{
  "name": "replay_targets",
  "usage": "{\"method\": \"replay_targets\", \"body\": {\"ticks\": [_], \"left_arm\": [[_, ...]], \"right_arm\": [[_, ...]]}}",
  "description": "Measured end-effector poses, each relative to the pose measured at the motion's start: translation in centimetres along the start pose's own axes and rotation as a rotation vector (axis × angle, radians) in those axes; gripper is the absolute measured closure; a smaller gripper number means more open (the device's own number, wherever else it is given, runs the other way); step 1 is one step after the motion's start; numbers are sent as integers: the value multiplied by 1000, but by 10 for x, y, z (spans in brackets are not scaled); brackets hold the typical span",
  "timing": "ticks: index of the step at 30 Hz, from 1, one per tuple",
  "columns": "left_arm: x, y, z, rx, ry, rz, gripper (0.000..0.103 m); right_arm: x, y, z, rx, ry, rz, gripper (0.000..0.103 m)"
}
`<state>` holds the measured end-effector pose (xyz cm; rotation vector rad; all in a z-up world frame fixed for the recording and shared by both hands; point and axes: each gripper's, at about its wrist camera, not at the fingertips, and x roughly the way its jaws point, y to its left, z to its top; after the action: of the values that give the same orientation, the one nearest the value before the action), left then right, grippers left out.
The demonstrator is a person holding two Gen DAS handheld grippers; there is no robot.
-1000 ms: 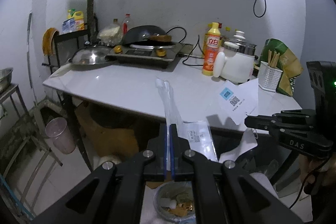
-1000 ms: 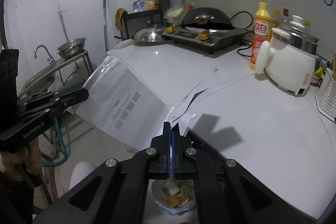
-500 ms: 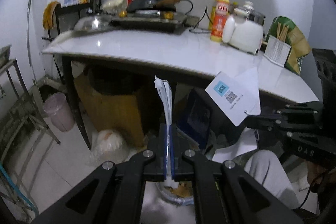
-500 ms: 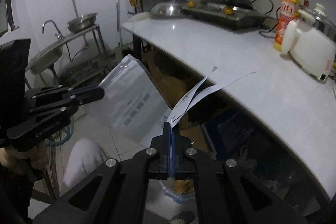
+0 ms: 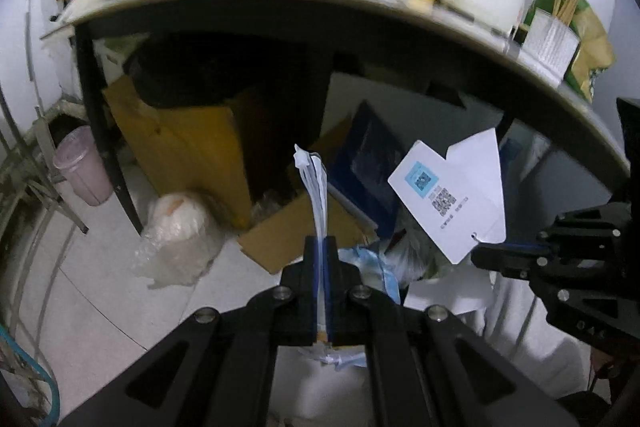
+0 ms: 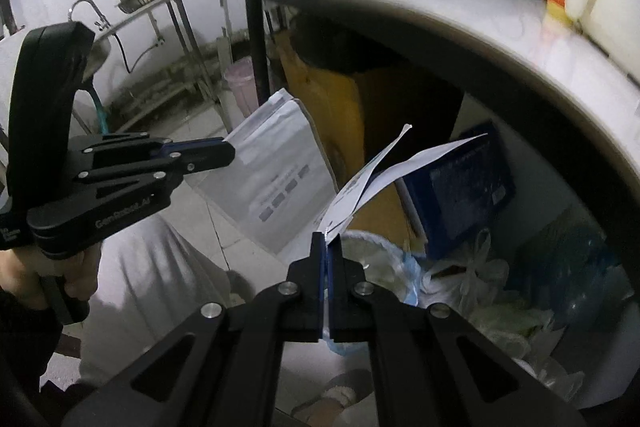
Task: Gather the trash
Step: 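Carry the sleeve down to the bin with the left tool while the right tool carries the papers, then open the left tool over the bin while the right tool opens to drop the papers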
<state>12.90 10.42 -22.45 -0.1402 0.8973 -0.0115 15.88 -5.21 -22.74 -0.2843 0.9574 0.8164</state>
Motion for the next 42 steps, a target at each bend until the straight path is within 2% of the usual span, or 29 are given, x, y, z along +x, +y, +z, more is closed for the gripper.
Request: {"method": "replay_targets", "body": {"ticks": [13,18,24,26,28,31,42], "left_arm": [[116,-23,-28,59,179,-13,101],[161,-22,-49,42,274,-45,101],[199,-13,-67,2,368,-37,99],[204,-9,-69,-10,380,-45,94],[207,-4,-71,-31,384,-44,79],[206,2,-71,-61,374,-37,70],[189,41,-77,-156,360,12,67]], "right_arm": [[81,-50,-30,68,132,3,102],[108,-68,-38,114,180,5,102],[137,-82,-49,136,230,14,102],[147,-85,-51,141,246,16,102],[155,-87,-52,142,260,18,102],[169,-87,-52,140,279,23,102],[219,-66,-55,106,369,81,102]]}}
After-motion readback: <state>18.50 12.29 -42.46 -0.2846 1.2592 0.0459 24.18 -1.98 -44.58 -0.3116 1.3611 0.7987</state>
